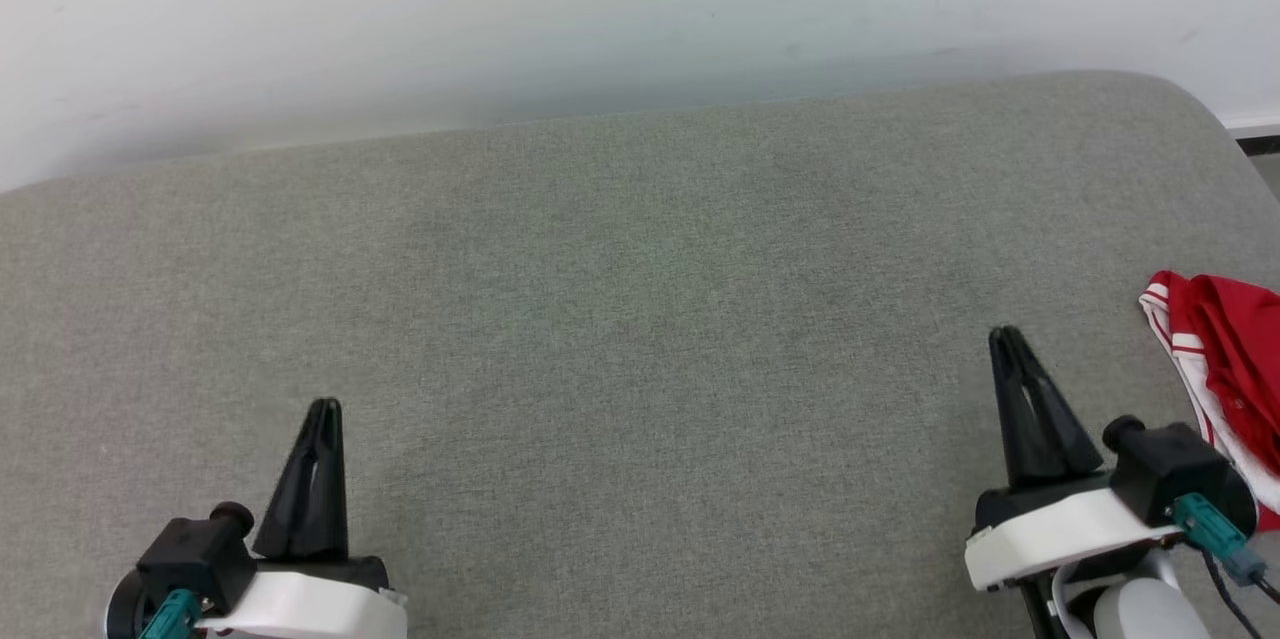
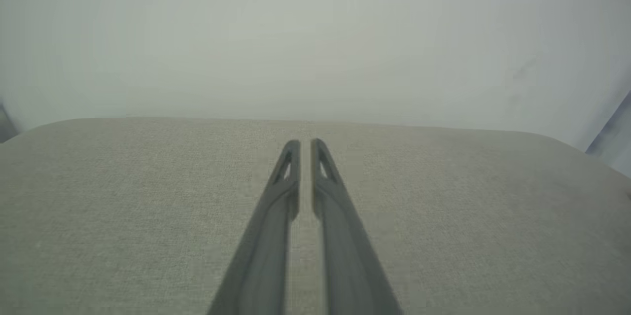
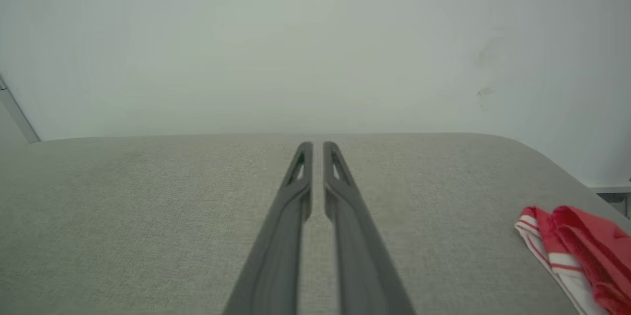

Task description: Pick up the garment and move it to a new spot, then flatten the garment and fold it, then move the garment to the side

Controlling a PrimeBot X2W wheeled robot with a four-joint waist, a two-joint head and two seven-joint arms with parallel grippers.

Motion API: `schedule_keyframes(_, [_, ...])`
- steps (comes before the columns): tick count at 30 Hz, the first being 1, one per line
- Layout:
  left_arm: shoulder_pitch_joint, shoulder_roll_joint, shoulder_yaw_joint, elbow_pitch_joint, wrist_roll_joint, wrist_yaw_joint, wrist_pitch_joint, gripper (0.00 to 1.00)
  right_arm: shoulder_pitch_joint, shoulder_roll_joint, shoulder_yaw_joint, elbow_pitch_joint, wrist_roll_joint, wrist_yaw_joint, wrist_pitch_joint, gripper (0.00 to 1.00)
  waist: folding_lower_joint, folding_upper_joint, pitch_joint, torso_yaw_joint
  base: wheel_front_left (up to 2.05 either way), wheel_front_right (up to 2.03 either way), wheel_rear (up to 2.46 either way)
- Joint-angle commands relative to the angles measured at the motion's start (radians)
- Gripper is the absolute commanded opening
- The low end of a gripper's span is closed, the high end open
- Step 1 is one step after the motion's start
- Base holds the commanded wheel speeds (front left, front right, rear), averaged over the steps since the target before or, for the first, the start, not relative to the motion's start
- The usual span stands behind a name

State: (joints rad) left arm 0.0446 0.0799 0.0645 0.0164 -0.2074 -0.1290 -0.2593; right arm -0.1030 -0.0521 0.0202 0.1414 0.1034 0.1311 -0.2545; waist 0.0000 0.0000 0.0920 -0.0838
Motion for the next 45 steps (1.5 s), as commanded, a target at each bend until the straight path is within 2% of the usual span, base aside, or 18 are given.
schedule_keyframes(1, [-0.002, 0.000, -0.002, -0.005, -0.026, 0.000, 0.003, 0.00, -0.001, 0.000, 0.001, -0.009, 0.028, 0.000, 0.002, 0.00, 0.0000, 0.0000, -0.001, 0.001, 0.00, 0.00, 0.00])
schedule_keyframes(18, [-0.039, 0.008, -0.007, 0.050, -0.350, 0.000, 0.072, 0.00, -0.004, -0.021, -0.004, 0.015, 0.382, 0.000, 0.064, 0.00, 0.0000, 0.0000, -0.013, 0.012, 0.00, 0.00, 0.00])
schedule_keyframes(19, [-0.047, 0.009, -0.008, 0.061, -0.416, 0.000, 0.087, 0.00, -0.004, -0.024, -0.006, 0.020, 0.455, 0.000, 0.078, 0.00, 0.0000, 0.0000, -0.016, 0.015, 0.00, 0.00, 0.00])
schedule_keyframes(21, [-0.054, 0.010, -0.008, 0.073, -0.480, 0.000, 0.101, 0.00, -0.004, -0.026, -0.009, 0.025, 0.523, 0.000, 0.091, 0.00, 0.0000, 0.0000, -0.019, 0.018, 0.00, 0.00, 0.00])
schedule_keyframes(45, [-0.088, 0.009, -0.005, 0.122, -0.802, -0.001, 0.179, 0.00, -0.005, -0.035, -0.028, 0.049, 0.870, 0.000, 0.166, 0.00, 0.0000, 0.0000, -0.036, 0.034, 0.00, 0.00, 0.00])
